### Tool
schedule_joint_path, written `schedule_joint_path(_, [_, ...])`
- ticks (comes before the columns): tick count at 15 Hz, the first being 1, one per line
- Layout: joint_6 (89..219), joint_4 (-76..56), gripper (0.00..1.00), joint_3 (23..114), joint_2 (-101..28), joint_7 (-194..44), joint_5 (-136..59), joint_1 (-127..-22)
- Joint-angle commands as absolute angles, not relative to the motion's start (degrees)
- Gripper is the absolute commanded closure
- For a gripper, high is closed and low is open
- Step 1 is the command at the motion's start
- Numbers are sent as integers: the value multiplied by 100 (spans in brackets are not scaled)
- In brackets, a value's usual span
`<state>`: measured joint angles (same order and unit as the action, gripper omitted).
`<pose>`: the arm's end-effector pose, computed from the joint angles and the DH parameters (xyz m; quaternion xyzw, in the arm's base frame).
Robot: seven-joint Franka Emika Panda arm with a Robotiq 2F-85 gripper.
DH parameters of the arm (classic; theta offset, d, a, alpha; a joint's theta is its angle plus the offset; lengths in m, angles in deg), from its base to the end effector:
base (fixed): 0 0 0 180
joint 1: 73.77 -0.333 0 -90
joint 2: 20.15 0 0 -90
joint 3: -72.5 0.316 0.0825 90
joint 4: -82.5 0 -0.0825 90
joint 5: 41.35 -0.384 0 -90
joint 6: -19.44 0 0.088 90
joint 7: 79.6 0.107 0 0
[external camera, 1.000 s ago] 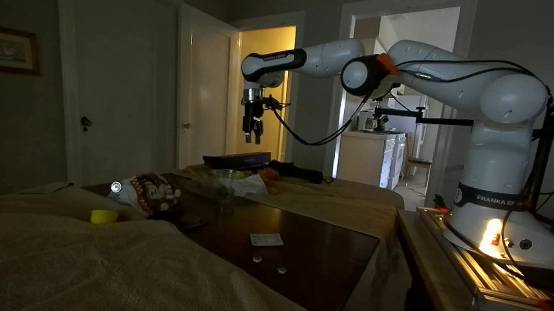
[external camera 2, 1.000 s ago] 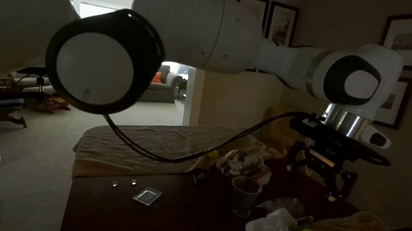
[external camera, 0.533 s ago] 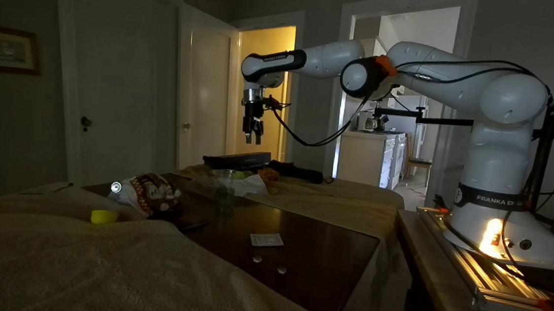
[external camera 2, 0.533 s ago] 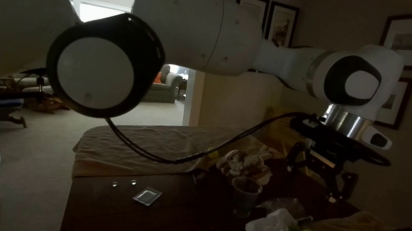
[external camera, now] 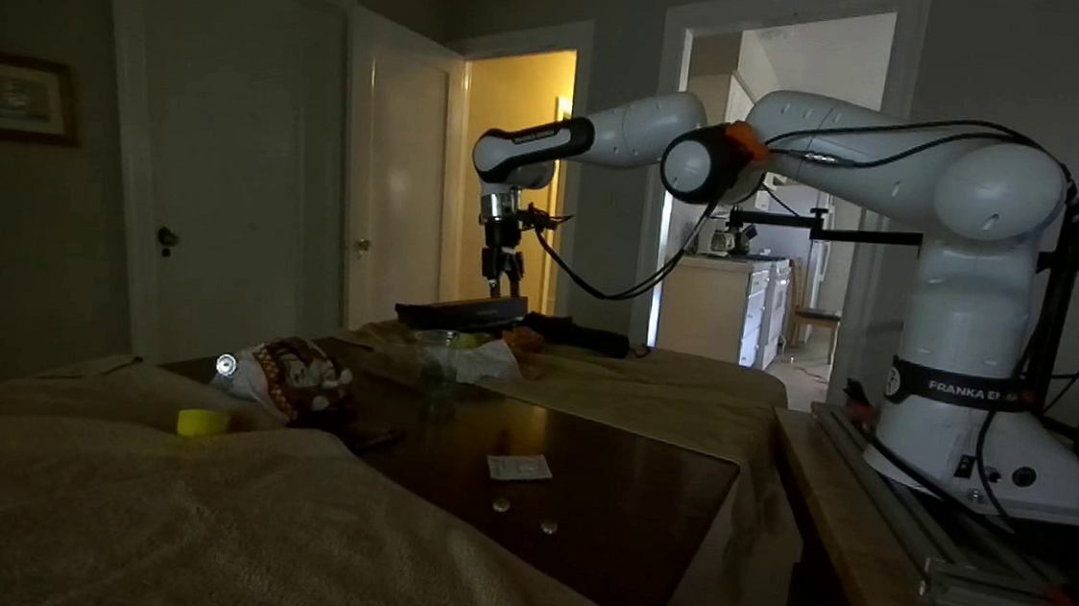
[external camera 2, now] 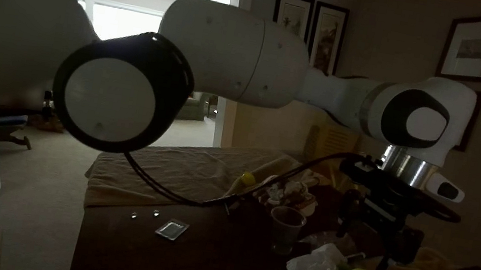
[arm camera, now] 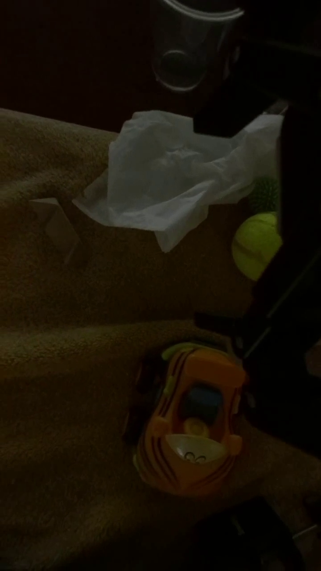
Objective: Put the tennis ball in the clear cup.
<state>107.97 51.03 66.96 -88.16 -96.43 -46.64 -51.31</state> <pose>0.7137 -0.3208 0.2723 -0.9928 0.0743 0.0877 0.0346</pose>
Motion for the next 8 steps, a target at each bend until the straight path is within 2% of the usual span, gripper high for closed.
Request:
schedule_joint_path(1, [10854,5334,0,6614,-9100,-9612,-4594,-5106])
schedule_joint_path(2, [10653,5781,0,6725,-9362,-9593,-4474,-5029])
schedule_joint_path(8, [11030,5992,0,6620,-9579,-9573,-4173,-5112])
